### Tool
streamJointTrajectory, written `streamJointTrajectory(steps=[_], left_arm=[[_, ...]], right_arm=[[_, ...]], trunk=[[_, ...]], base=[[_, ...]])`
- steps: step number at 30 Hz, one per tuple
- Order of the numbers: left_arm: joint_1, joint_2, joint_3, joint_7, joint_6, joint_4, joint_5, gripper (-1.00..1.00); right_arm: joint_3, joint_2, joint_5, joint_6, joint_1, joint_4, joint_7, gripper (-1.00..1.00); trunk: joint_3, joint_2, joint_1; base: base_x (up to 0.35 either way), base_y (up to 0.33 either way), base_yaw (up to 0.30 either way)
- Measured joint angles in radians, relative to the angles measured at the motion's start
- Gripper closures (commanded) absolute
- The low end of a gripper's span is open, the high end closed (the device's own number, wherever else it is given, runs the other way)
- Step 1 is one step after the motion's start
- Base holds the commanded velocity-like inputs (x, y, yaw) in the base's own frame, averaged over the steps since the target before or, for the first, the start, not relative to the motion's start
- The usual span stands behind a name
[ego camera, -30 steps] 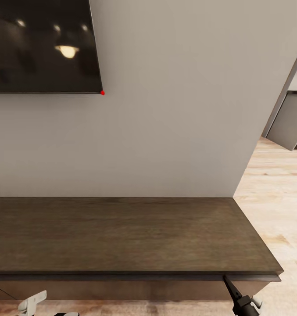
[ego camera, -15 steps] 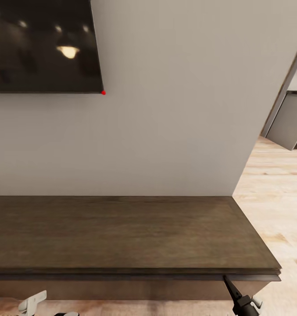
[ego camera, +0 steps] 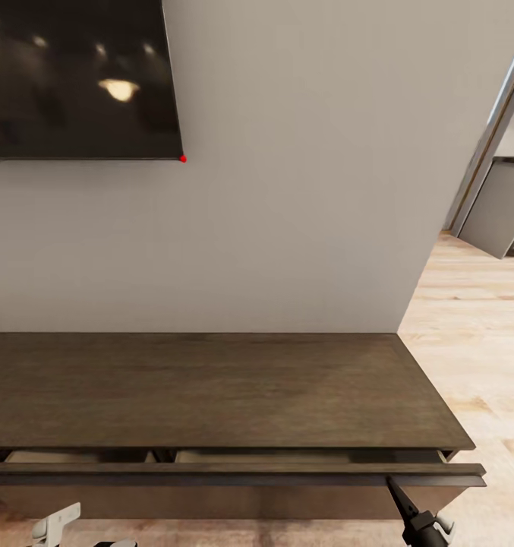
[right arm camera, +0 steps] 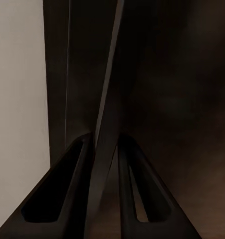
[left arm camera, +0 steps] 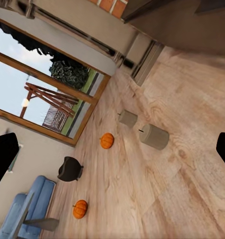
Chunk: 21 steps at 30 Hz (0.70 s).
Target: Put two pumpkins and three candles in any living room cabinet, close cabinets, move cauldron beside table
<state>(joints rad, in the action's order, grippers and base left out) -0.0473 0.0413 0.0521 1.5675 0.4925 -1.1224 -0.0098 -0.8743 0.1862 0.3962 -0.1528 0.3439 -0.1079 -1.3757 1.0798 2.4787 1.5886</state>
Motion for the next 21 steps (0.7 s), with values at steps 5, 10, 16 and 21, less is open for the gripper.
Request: streamJointTrajectory(steps=[5, 10, 16, 21], left_arm=[[0.000, 0.000, 0.000, 0.000, 0.000, 0.001, 0.000, -1.00], [0.000, 0.000, 0.000, 0.000, 0.000, 0.001, 0.000, -1.00], [0.000, 0.000, 0.000, 0.000, -0.001, 0.001, 0.000, -1.00], [0.000, 0.000, 0.000, 0.000, -0.001, 0.001, 0.000, -1.00]], right_arm=[[-0.007, -0.004, 0.001, 0.004, 0.000, -0.001, 0.002, 1.00], [-0.014, -0.007, 0.000, 0.007, 0.000, -0.001, 0.003, 1.00], [-0.008, -0.004, -0.001, 0.001, 0.000, -0.002, 0.002, 1.00], [-0.005, -0.003, -0.001, 0.000, 0.000, -0.003, 0.003, 1.00]], trunk=[[0.000, 0.000, 0.000], [0.000, 0.000, 0.000], [0.000, 0.000, 0.000], [0.000, 0.000, 0.000]], base=[[-0.002, 0.000, 0.000], [0.000, 0.000, 0.000], [0.000, 0.000, 0.000], [-0.042, 0.000, 0.000]])
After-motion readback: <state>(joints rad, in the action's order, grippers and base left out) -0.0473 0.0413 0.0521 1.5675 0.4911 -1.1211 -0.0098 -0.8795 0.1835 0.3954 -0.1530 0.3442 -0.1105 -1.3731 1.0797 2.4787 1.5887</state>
